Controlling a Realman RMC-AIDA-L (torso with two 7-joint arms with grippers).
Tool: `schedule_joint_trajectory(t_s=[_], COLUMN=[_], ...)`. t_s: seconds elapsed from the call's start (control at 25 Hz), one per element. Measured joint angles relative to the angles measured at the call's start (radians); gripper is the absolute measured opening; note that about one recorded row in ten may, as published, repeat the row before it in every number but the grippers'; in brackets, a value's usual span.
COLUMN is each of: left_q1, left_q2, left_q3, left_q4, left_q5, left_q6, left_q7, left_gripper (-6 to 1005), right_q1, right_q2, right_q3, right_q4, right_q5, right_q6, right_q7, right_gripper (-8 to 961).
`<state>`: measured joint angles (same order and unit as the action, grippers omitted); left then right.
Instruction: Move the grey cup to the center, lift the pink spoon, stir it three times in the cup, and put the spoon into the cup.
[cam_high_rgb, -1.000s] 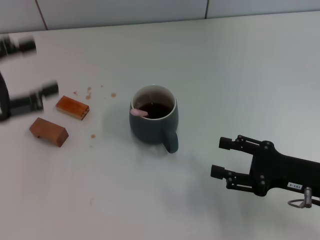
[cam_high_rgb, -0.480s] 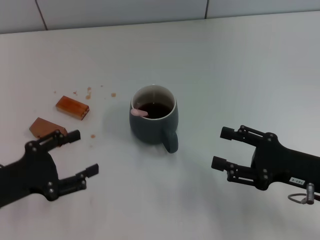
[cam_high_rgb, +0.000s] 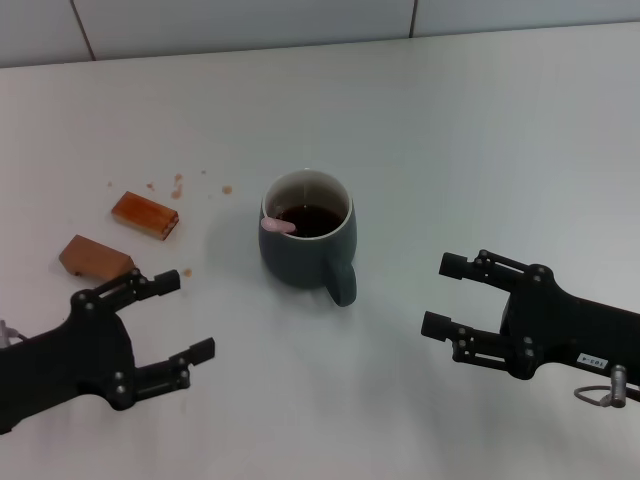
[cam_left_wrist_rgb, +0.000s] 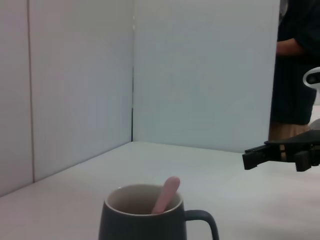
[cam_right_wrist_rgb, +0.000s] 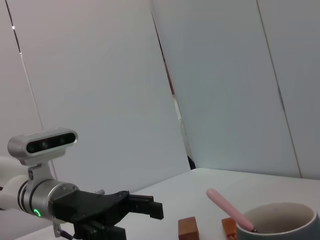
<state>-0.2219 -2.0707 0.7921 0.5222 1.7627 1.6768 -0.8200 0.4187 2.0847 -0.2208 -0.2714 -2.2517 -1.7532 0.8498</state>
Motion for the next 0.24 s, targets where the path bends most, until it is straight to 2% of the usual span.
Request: schedule_joint_trajectory(t_s=[0.24], left_q1=[-0.012], left_q2=[0.001], left_q3=[0.015], left_q4=[-0.015], left_q5=[0.002], left_q6=[-0.015], left_q7=[-0.003], left_gripper=[829], right_q1=[0.002], right_q2=[0.0], right_q3=[0.0], right_q4=[0.0], right_q5=[-0.002], right_q6=[0.002], right_q7=[0.0], right_gripper=[787])
